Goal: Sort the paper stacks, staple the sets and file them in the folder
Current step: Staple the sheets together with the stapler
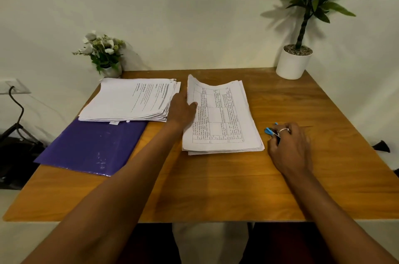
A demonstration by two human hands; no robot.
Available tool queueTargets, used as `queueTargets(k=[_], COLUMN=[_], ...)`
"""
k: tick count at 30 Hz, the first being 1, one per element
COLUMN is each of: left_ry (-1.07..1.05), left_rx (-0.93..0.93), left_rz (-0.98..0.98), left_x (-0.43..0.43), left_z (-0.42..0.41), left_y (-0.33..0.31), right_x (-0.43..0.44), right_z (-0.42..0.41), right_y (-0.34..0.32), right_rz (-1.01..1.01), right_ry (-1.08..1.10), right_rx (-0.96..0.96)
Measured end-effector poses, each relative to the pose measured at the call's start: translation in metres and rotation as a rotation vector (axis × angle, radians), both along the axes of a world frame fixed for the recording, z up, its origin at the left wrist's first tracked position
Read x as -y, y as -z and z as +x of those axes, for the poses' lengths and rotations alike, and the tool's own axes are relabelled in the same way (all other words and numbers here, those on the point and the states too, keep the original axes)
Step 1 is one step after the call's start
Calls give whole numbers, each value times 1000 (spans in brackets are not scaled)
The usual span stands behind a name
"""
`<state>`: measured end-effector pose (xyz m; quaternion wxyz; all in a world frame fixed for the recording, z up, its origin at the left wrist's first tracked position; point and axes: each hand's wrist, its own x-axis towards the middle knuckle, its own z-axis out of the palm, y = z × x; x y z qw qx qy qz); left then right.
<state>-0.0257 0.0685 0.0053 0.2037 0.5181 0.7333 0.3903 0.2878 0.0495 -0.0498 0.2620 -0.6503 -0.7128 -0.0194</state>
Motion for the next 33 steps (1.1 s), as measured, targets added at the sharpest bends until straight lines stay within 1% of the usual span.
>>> queueTargets(k=[2, 4, 5, 7, 8, 9, 11, 13, 14, 16, 18, 20, 22, 25, 28, 30, 32, 33], left_ry=[-29, -58, -56, -21, 6, 40, 121, 178, 176, 144, 124, 141, 157, 166, 93, 61, 49, 33], left_rx=[-186, -331, -398, -518, -547, -536, -452, -440, -458, -528, -643, -755, -820, -802, -677, -621, -660, -693], left_rz=[93, 119, 73, -108, -196, -270, -380, -446, -448, -413, -364, -330, -332, -316, -237, -228, -193, -131], left_x=[9, 23, 28, 38, 41, 43, 44, 44, 43, 40, 40, 40, 40, 39, 35, 37, 42, 46], left_z=[-10, -29, -43, -75, -90, -101, -115, -118, -118, -117, -116, -117, -118, -118, -123, -127, -128, -126], left_y=[0, -4, -5, -7, -5, -3, 3, 9, 11, 11, 8, 6, 5, 3, -6, -12, -19, -24], right_x=[1, 2, 2, 2, 2, 2, 2, 3, 3, 4, 5, 5, 5, 5, 5, 5, 5, 5], right_z=[-1, -1, -1, -1, -2, -2, -2, -2, -2, -3, -3, -3, -4, -4, -4, -4, -4, -4], right_y=[0, 0, 1, 1, 1, 0, -1, -2, -3, -4, -5, -6, -6, -6, -7, -7, -7, -7], right_rz=[7, 14, 17, 22, 18, 12, -3, -10, -10, -12, -14, -15, -15, -20, 2, 8, 11, 16], right_ry=[-4, -6, -8, -10, -10, -10, -3, -2, -3, -5, -3, 3, 5, 3, 2, 3, -2, -6], right_rx=[-3, -13, -12, -7, -7, -8, -7, -7, -8, -15, -25, -26, -23, -30, -25, -25, -28, -30])
